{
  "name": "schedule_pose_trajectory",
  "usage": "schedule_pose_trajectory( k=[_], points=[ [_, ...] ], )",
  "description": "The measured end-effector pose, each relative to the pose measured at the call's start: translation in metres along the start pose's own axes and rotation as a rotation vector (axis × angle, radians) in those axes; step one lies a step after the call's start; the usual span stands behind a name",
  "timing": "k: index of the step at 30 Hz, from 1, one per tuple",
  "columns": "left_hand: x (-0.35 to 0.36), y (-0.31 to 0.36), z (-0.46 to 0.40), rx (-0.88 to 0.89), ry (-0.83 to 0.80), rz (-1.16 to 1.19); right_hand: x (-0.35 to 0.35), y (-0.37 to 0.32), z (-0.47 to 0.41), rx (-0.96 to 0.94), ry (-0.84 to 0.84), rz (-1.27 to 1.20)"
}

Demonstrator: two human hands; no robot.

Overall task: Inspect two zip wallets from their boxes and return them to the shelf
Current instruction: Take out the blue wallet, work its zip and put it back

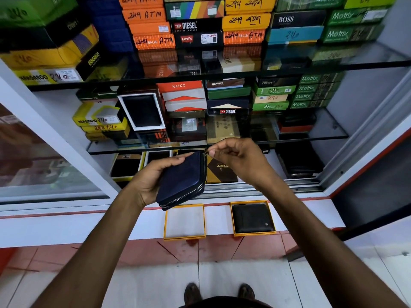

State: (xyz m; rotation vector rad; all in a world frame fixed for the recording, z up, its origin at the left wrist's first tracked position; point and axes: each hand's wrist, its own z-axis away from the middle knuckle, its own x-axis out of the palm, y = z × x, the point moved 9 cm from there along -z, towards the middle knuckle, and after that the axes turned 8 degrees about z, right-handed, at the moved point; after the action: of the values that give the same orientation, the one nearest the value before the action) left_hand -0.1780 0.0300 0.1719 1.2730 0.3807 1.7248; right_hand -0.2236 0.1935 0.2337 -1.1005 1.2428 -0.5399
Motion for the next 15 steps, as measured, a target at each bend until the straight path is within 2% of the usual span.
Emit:
schedule_pose_trajectory(
  k=[11,15],
  points=[
    [-0.007,0.014,-0.010,0.072,0.132,0.011,-0.014,-0.022,0.008,-0.080,0.124,0.250],
    [-0.012,0.019,-0.011,0.099,0.226,0.013,-0.017,-0.030,0.013,-0.097,0.151,0.333]
  ],
)
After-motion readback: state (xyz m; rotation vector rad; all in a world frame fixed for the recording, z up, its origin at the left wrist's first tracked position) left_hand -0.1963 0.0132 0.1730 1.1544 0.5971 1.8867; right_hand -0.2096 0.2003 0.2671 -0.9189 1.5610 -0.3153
